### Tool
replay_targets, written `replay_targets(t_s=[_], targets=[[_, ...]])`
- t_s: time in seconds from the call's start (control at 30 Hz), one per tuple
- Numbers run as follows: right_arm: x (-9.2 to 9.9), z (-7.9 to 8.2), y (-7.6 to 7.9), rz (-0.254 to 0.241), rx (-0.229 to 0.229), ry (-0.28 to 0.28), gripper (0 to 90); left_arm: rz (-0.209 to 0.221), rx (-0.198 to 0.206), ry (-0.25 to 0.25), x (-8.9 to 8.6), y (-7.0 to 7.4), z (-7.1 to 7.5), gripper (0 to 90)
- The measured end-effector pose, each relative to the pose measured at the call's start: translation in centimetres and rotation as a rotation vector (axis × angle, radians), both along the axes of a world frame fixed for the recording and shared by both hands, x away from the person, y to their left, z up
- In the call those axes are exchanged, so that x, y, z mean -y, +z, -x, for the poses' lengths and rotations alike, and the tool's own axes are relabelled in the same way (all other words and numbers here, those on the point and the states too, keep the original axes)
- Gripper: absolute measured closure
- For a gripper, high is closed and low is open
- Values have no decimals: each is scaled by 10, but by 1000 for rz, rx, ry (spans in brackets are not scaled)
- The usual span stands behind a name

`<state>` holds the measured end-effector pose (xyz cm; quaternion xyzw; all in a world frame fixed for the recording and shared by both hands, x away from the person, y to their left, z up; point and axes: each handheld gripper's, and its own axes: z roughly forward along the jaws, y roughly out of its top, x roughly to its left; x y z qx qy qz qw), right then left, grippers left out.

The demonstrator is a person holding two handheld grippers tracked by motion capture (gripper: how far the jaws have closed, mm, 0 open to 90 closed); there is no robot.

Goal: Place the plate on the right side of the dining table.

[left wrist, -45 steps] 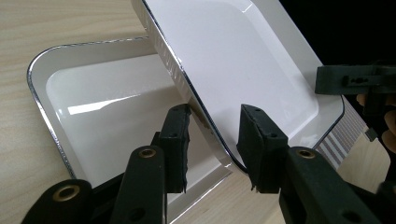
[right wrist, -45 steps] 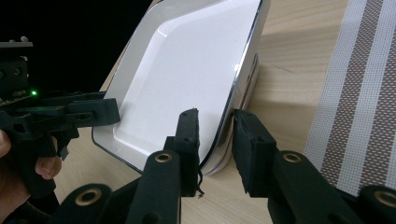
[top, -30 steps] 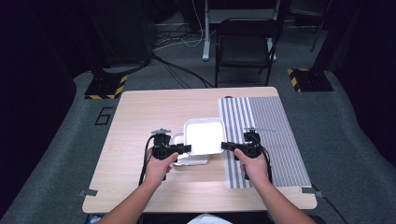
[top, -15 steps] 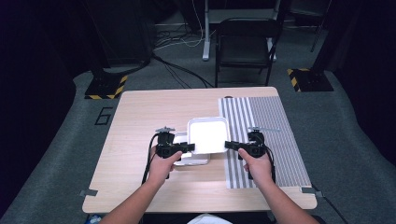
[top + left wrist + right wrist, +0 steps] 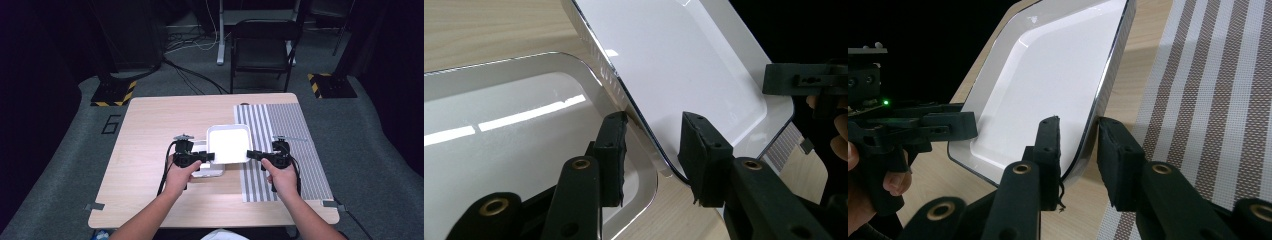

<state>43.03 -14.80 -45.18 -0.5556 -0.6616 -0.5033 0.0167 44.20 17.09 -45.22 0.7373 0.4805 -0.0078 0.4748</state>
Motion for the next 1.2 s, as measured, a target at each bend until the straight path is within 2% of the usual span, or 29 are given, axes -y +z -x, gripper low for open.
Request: replay_targets(t_s=[0.3,1.2], targets=[[9,2,2,1,6,-8,711,0,8,-17,9,3,-1,630],[29,5,2,6,6,-35,709,-4,-13,-44,31,-1,-5,631]])
